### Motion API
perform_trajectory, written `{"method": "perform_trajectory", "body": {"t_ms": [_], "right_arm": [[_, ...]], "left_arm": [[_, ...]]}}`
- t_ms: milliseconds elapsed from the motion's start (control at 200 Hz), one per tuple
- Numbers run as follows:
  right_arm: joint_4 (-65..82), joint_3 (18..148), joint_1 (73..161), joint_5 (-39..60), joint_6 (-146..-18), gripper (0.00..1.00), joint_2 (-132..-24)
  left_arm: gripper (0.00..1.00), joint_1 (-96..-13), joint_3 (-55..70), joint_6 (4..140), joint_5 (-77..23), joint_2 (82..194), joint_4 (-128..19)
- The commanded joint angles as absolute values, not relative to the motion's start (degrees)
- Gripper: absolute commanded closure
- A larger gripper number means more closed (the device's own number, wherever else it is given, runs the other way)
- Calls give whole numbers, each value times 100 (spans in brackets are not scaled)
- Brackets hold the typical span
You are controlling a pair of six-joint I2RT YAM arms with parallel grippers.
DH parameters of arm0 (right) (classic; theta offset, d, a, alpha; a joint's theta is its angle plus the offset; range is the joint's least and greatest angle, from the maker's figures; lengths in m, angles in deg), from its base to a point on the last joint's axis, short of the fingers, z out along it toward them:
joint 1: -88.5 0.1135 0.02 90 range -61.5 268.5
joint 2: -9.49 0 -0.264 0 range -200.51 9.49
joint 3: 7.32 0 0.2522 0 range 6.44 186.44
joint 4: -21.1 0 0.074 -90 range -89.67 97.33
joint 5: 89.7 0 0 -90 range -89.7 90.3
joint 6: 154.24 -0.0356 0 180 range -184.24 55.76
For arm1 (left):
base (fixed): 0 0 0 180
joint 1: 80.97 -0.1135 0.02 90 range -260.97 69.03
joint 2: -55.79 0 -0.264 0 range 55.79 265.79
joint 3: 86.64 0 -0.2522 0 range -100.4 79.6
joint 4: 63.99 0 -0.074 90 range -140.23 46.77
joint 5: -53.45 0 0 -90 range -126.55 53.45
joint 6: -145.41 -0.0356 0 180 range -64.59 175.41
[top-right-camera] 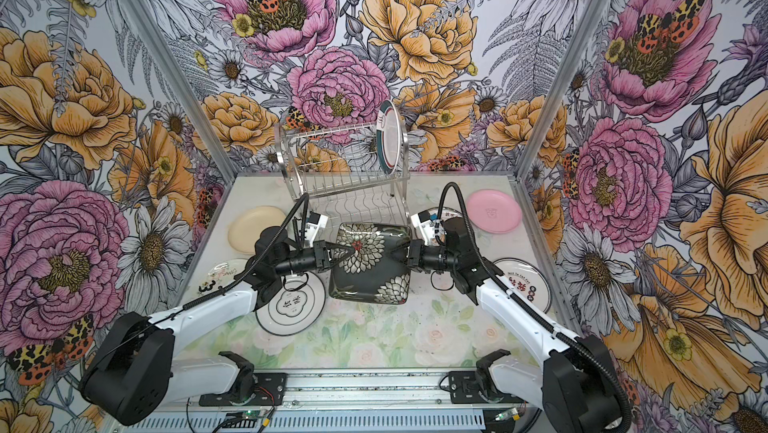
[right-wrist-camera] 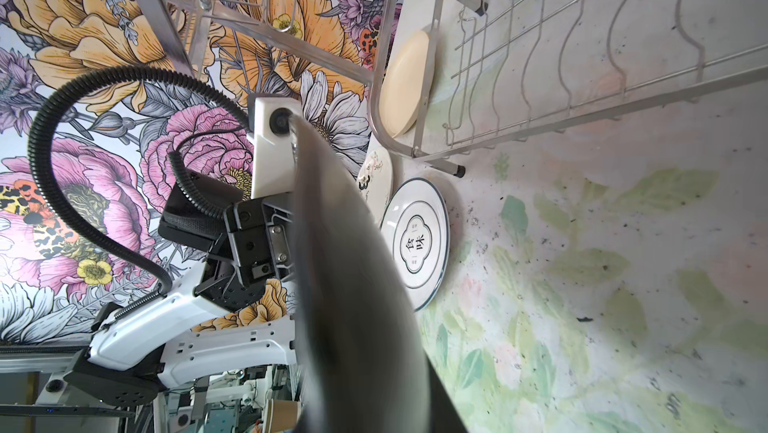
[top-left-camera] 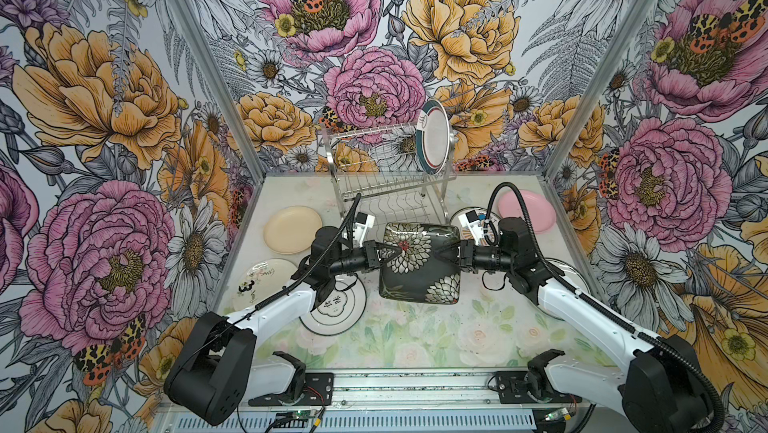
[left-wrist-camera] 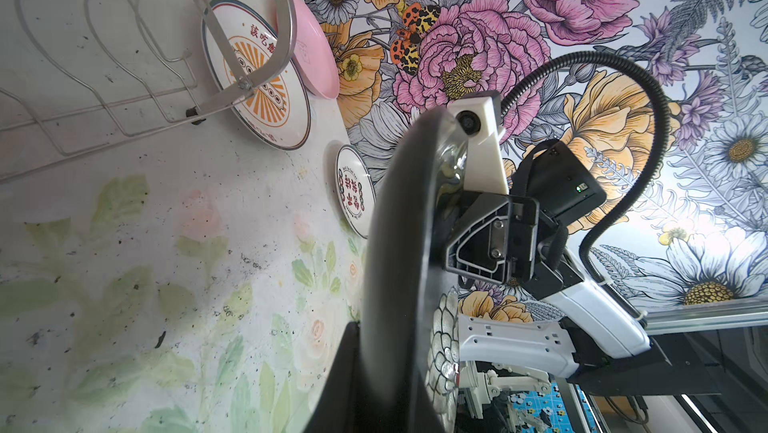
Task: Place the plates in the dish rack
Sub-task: 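Grip opposite edges of the dark square plate with both grippers and tilt it upright, then carry the square plate with the right gripper toward the rack while left gripper opens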
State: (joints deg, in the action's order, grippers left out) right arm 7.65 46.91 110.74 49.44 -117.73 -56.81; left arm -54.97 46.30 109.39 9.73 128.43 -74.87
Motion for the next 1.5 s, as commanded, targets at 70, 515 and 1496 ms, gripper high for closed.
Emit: {"method": "perform_trajectory", "body": {"t_ms": [70,515,1496], "right_arm": [[1485,5073,11167,5496,-11767,97,-5660],[-411,5555,11120,4046,-10985,100,-5067],[-3885,10039,12445,92,-9385,100,-5328]], "left_arm": [[100,-5364,4576,10937,1316,12873,-7791],[18,-5672,4245,9906,512,12261,-5725],[8,-6146,4110,8853,-1345,11226,-3391]]}}
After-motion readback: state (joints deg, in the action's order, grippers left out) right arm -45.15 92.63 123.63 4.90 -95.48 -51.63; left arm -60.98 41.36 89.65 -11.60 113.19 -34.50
